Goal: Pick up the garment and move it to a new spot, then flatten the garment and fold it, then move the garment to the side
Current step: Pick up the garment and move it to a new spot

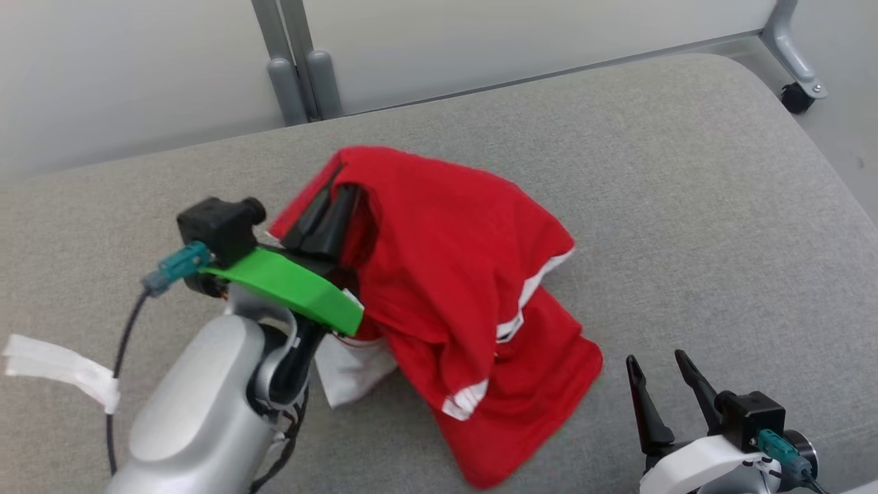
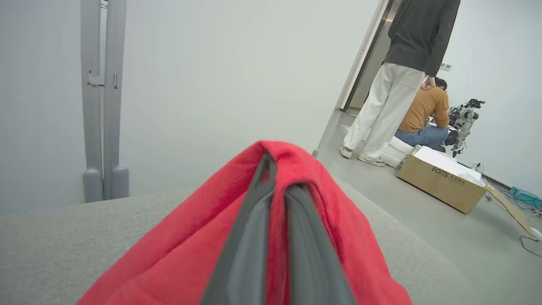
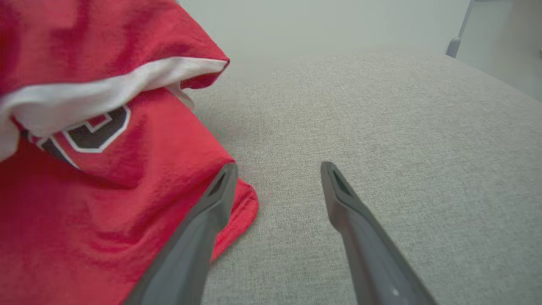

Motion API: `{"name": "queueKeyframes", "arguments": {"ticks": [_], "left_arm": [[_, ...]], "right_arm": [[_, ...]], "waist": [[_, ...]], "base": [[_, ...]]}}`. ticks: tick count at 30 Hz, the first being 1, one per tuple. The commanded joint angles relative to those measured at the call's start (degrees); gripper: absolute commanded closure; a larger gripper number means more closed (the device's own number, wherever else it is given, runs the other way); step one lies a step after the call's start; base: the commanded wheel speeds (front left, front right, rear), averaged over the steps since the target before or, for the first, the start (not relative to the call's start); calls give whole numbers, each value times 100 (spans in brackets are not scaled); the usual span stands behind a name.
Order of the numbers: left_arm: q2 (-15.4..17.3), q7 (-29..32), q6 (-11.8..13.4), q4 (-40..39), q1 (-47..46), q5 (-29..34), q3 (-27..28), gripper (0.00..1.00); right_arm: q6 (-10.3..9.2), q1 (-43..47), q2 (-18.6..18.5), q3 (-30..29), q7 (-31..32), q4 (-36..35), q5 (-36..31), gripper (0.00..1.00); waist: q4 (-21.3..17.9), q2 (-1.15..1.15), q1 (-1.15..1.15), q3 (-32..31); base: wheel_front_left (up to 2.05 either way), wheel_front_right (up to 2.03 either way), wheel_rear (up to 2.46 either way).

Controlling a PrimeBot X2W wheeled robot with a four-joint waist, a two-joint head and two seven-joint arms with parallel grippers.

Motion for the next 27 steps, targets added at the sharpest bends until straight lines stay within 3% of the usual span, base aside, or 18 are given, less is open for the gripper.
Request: {"name": "queueKeyframes", "arguments": {"ticks": [1,8,14,27], "left_arm": [[179,91,77,-318,-55,-136,153,100],[796,601,520,-1473,252,-324,578,100],[862,758,712,-1647,794,-341,437,100],[-101,810,337,-1496,1603,-435,-832,100]], "right_arm": [[-10,72,-4,-6,0,6,-23,0],[-10,39,-6,37,-1,14,22,0],[-10,32,-6,54,-1,32,15,0],[-10,2,-6,-1,-1,65,-70,0]], "waist": [[148,0,0,-90],[464,0,0,-160],[629,0,0,-152],[833,0,0,-110]], "base": [[0,0,0],[0,0,0],[0,0,0],[0,0,0]]}}
